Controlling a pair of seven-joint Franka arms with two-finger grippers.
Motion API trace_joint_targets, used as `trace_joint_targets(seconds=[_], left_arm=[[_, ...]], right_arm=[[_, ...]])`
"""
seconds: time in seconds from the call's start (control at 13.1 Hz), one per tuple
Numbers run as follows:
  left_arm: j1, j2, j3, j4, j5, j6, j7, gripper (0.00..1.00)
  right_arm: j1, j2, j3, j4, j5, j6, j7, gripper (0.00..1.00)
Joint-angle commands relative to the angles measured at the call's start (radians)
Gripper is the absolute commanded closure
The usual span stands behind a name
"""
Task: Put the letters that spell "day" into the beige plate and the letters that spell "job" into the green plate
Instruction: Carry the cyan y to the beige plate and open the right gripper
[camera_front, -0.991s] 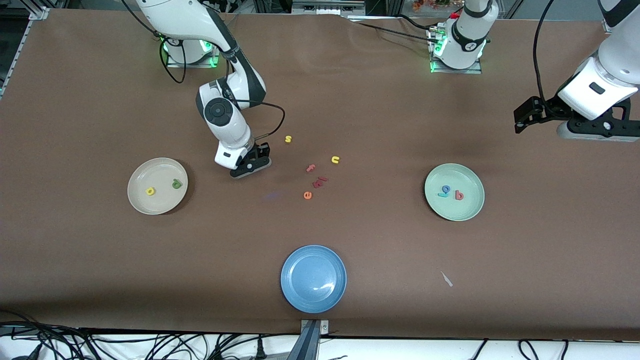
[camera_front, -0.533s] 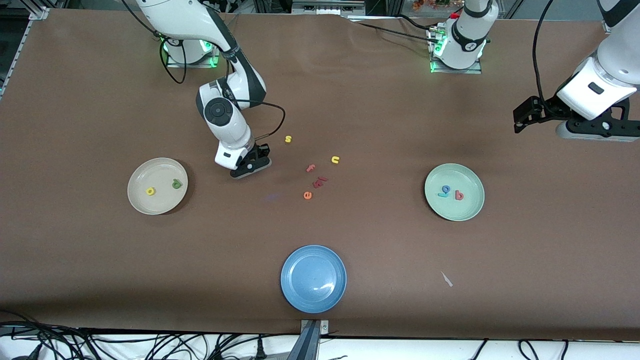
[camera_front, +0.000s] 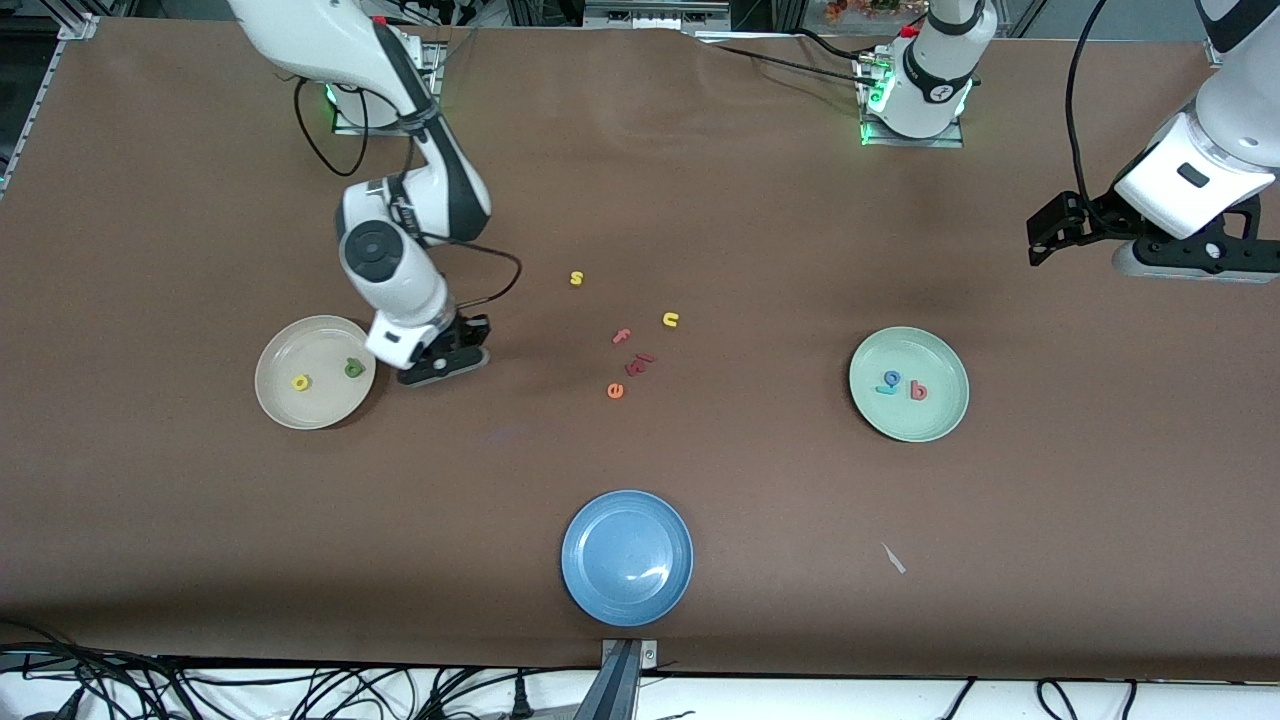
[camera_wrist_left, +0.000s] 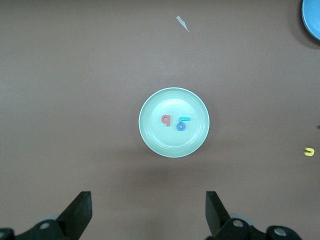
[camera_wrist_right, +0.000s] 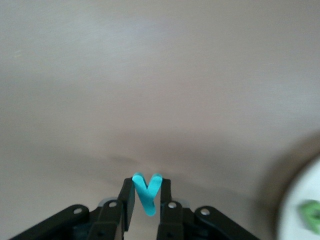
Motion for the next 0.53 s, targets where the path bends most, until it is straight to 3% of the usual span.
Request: trace_joint_targets(seconds=[0.0, 0.23, 0.46], left_arm=[[-0.006, 0.018, 0.001, 0.037, 0.013, -0.028, 0.021, 0.0], [-0.006, 0.018, 0.001, 0.037, 0.012, -0.028, 0.021, 0.0], [-0.023, 0.018, -0.003, 0.037, 0.013, -0.028, 0.019, 0.0]], right_arm=[[0.001, -0.024, -0.089, -0.007, -0.015, -0.033, -0.033, 0.91], [-0.01, -0.013, -0.187, -0.005, -0.015, -0.037, -0.09, 0.91], [-0.102, -0.001, -0.198, 0.021, -0.01, -0.039, -0.197, 0.85]])
